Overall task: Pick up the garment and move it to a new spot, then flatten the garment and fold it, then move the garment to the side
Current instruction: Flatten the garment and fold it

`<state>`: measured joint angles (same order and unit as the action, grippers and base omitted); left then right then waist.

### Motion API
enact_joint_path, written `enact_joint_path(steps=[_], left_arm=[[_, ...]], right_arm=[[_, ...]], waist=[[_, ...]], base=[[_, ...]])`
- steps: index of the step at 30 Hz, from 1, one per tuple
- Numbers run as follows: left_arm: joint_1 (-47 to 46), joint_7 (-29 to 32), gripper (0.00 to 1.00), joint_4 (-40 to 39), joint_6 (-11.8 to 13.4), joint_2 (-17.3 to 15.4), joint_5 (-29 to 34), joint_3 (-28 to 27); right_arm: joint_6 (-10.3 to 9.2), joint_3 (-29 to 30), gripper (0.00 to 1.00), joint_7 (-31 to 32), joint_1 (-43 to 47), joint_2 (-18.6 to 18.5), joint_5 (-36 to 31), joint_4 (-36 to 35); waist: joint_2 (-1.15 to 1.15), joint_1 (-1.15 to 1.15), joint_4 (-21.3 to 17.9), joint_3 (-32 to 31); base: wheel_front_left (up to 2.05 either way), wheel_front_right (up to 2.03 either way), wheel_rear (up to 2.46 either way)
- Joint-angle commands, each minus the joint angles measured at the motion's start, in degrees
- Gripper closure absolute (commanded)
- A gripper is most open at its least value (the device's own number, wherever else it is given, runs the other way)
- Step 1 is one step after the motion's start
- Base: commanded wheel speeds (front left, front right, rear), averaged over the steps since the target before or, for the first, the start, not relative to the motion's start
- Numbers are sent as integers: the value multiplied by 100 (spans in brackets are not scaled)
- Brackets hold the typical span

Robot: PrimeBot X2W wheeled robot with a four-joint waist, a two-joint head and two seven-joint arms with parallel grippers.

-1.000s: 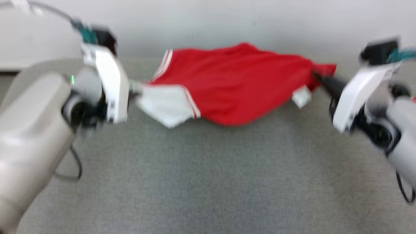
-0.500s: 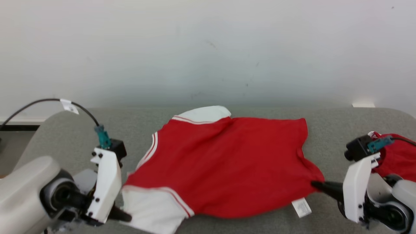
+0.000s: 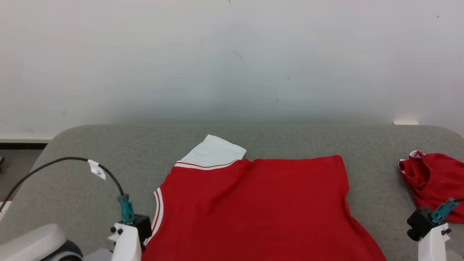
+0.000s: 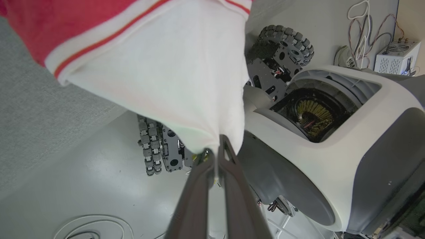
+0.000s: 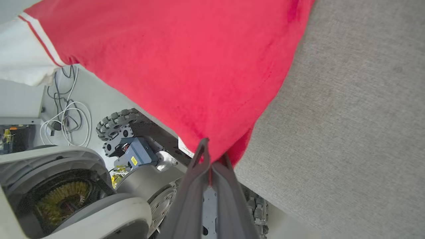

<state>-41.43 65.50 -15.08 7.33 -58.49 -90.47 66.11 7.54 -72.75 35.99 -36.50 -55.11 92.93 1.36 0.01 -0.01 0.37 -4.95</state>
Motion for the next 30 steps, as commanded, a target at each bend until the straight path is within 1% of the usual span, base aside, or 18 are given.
enact_joint_path(steps=[1,4,7,11,16,20,25,26,27,30], left_arm=[[150,-53,100,-114,78,-71,-60,-9],[181,-87,100,-204,149,-124,-104,-45],[123,-154,100,-141,167,-115,-125,-113],[-104,-226,100,189,145,23,-61,-253],[-418,-328,100,942,96,334,-11,-444],[-619,-269,100,1592,57,564,206,-391],[-832,-233,100,2270,-17,781,426,-330],[-853,-246,100,2373,-31,824,441,-331],[-853,-246,100,2373,-31,824,441,-331],[-912,-298,100,2660,-84,908,467,-356]], right_arm=[[-12,-9,100,57,103,-139,41,-171],[-12,-8,100,127,53,-269,61,-401],[-12,64,100,69,-82,-244,103,-427],[-12,118,100,152,-247,-107,279,-205],[-12,248,100,269,-477,214,893,376],[-12,297,100,325,-686,563,1342,1068],[-13,241,100,355,-955,978,1632,1964],[-13,229,100,356,-991,1053,1678,2099],[-13,229,100,356,-991,1053,1678,2099],[-13,221,100,340,-1122,1263,1772,2424]], waist=[[-1,1,-32,16],[-1,1,-93,66],[-1,1,-167,147],[-1,1,-237,272],[-1,1,-351,424],[-1,1,-446,513],[-1,1,-540,636],[-1,1,-549,647],[-1,1,-549,647],[-1,1,-573,694]], base=[[0,0,0],[0,0,0],[0,0,0],[0,0,0],[0,0,0],[0,0,0],[0,0,0],[0,0,0],[0,0,0],[0,0,0]])
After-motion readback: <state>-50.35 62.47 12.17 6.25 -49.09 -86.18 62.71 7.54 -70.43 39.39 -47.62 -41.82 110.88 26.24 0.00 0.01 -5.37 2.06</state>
